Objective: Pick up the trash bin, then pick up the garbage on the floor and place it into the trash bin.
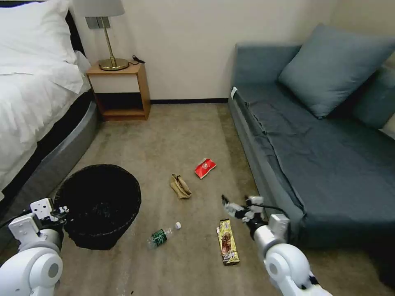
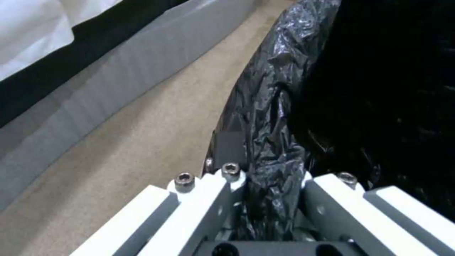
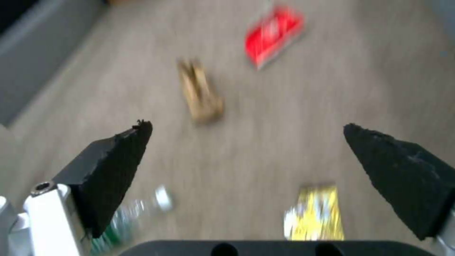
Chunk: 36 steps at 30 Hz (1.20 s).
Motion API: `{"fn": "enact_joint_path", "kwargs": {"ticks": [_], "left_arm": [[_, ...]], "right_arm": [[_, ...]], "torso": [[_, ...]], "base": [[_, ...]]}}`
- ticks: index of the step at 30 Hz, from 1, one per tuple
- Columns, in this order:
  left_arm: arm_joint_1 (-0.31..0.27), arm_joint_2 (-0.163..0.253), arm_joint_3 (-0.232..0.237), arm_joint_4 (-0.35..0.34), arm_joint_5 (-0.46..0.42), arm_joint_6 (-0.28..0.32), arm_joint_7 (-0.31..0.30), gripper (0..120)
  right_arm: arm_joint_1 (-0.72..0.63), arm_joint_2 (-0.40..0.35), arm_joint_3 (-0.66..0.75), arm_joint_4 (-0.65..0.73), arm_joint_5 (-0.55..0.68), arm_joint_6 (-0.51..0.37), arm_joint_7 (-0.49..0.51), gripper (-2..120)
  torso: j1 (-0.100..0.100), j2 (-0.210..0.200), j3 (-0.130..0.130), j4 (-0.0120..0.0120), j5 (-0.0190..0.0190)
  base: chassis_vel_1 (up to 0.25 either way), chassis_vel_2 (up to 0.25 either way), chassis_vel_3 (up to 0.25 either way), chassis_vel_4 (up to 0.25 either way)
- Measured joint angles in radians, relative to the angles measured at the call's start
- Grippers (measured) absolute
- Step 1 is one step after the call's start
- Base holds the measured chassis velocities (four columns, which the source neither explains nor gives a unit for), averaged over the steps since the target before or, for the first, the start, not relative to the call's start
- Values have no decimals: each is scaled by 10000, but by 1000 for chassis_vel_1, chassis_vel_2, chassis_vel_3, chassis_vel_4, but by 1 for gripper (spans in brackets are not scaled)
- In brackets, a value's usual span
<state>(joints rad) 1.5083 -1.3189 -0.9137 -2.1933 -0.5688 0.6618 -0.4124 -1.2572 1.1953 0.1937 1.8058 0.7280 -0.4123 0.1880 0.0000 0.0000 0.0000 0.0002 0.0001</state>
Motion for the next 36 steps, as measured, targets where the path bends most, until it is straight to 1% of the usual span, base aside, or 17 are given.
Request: {"fn": "enact_joint_path", "kwargs": {"ticks": [1, 3, 4, 5, 6, 9, 10, 13, 15, 19, 27, 36], "left_arm": [[0, 0, 0, 0, 0, 0, 0, 2], [1, -84, 24, 82, 70, -32, 28, 2], [0, -127, 28, 120, 104, -48, 35, 2], [0, -127, 28, 120, 104, -48, 35, 2], [1, -159, 26, 140, 123, -63, 36, 2], [2, -226, -11, 163, 139, -77, 51, 2], [2, -226, -11, 163, 139, -77, 51, 2], [19, -251, -104, 168, 142, -86, 50, 2], [31, -276, -149, 171, 142, -91, 52, 2], [88, -346, -243, 199, 149, -117, 59, 2], [213, -379, -462, 281, 177, -198, 93, 2], [271, -348, -550, 281, 165, -228, 105, 2]], "right_arm": [[0, 0, 0, 0, 0, 0, 0, 100], [492, -380, -549, -725, 488, -234, 117, 100], [695, -605, -808, -1104, 575, -258, 95, 100], [695, -605, -808, -1104, 575, -258, 95, 100], [828, -778, -993, -1405, 598, -256, 52, 100], [1094, -1278, -1429, -2197, 628, -165, -231, 100], [1094, -1278, -1429, -2197, 628, -165, -231, 100], [1205, -1663, -1685, -2747, 795, -11, -624, 100], [1300, -1747, -1873, -3023, 838, 80, -754, 100], [1607, -1731, -2356, -3542, 786, 292, -962, 100], [2277, -1285, -3440, -4402, 660, 558, -1036, 100], [2506, -988, -3879, -5061, 419, 848, -1151, 100]], "torso": [[0, 0, 0, 0, 0], [0, 0, 0, 1, 0], [0, 0, 1, 0, 0], [0, 0, 1, 0, 0], [0, 0, 1, 0, -1], [0, 0, 0, -1, 0], [0, 0, 0, -1, 0], [0, 0, 0, -3, -1], [0, 0, 0, -4, -1], [0, 1, 1, -3, -1], [0, 1, 0, -1, -2], [0, 0, 0, -2, -3]], "base": [[0, 0, 0, 0], [0, 0, 0, 0], [0, 0, 0, 0], [0, 0, 0, 0], [0, 0, 0, 0], [0, 0, 0, 0], [0, 0, 0, 0], [0, 0, 0, 0], [0, 0, 0, 0], [0, 0, 0, 0], [0, 0, 0, 0], [0, 0, 0, 0]]}}
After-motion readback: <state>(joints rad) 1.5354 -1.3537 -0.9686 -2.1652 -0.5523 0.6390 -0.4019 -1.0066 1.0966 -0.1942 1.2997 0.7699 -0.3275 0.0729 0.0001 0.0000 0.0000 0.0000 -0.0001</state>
